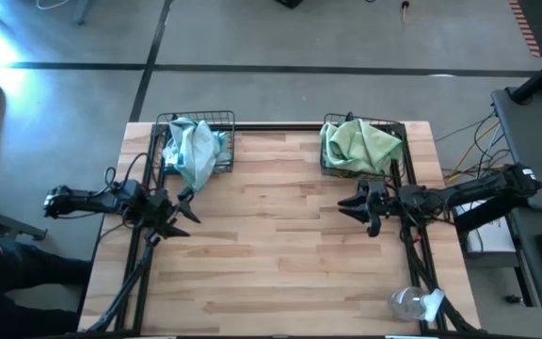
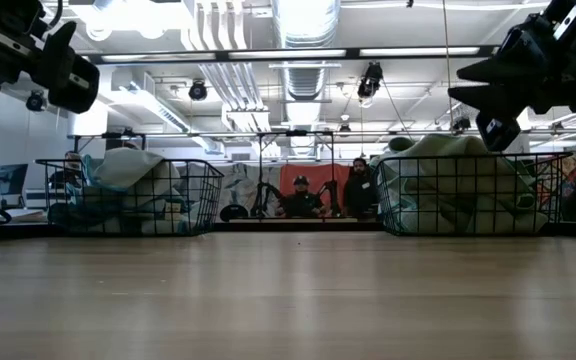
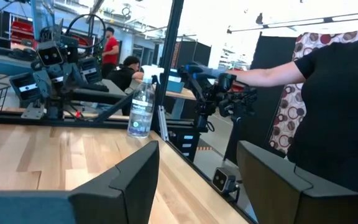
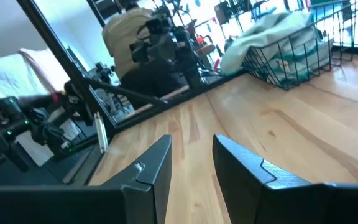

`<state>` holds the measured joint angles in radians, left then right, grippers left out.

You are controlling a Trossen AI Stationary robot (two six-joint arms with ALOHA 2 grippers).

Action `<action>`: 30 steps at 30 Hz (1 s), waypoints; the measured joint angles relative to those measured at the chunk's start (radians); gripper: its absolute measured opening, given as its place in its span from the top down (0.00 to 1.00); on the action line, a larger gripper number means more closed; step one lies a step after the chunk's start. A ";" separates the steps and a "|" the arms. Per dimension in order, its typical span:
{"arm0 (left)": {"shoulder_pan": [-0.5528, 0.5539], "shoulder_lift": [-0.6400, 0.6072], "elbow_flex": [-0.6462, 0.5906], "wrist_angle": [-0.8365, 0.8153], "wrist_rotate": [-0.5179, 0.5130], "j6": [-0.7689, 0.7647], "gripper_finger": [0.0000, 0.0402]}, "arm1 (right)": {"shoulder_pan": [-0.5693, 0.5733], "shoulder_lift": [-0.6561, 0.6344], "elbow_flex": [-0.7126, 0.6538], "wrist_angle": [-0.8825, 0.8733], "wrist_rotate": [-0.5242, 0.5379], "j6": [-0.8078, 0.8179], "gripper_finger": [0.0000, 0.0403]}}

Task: Sort microfiber towel by color & place in baskets
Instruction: Return to Home Position

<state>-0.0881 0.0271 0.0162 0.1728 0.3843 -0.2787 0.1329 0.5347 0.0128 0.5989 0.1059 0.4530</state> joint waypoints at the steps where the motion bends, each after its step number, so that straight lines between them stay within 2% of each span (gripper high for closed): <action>1: 0.000 -0.005 0.000 0.001 0.000 0.000 0.50 | 0.000 -0.008 0.000 0.000 0.000 0.000 0.72; 20: 0.000 -0.027 -0.005 0.000 0.000 0.000 0.50 | -0.001 -0.356 -0.001 -0.018 0.000 0.000 0.72; 27: 0.000 -0.027 -0.006 -0.001 0.000 0.000 0.50 | -0.001 -0.394 -0.002 -0.029 0.000 0.000 0.72; 30: 0.000 -0.027 -0.006 -0.002 0.000 0.000 0.50 | -0.001 -0.418 -0.002 -0.090 0.000 0.000 0.72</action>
<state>-0.0883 -0.0002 0.0105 0.1711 0.3840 -0.2787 0.1322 0.1170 0.0109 0.5091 0.1055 0.4526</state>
